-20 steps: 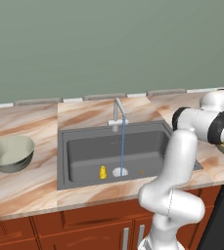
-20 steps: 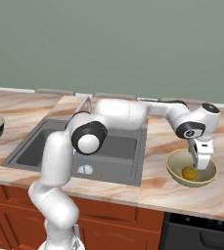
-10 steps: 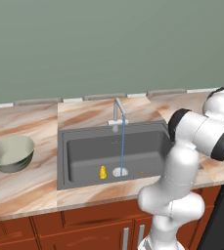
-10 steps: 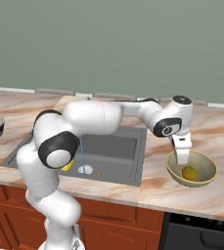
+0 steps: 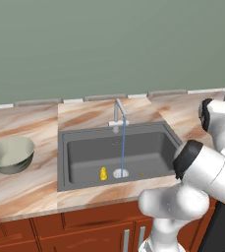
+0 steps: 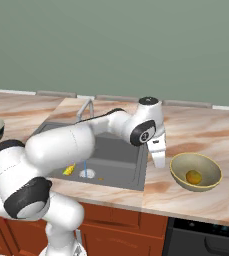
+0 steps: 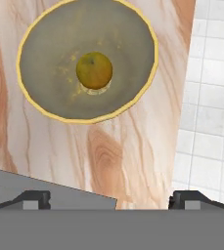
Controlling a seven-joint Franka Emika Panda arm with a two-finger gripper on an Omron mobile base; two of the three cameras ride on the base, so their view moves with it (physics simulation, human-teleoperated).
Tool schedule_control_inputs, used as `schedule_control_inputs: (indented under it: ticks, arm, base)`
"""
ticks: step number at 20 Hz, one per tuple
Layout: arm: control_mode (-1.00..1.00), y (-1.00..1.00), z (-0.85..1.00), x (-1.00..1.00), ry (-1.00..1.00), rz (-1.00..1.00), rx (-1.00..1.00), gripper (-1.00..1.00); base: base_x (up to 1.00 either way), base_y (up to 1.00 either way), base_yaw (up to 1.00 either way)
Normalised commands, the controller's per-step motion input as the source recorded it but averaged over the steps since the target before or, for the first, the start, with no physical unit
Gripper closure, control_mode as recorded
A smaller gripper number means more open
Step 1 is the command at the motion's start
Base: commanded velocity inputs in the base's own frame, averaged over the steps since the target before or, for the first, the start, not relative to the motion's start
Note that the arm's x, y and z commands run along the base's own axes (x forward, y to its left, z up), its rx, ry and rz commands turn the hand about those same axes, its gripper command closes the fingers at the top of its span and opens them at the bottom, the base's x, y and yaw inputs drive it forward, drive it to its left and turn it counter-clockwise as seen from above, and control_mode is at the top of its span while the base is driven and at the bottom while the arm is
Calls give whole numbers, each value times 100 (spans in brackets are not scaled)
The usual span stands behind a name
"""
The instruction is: Pick the oranges from the sink and place them in one bowl. Place the corn in the other bowl. Then turn off the sink faucet.
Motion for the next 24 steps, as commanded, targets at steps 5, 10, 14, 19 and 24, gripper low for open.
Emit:
schedule_control_inputs:
  ticks: [5,10,14,19,24]
  arm:
    - [-100,61,19,-26,0,7,0,-100]
    - [-100,49,20,-20,0,11,0,-100]
    - [-100,40,13,-15,0,16,0,-100]
    - [-100,34,1,-10,0,25,0,-100]
    - [-100,34,0,0,1,35,0,-100]
  base:
    - [0,0,0]
    - [0,0,0]
    - [0,0,0]
    - [0,0,0]
    - [0,0,0]
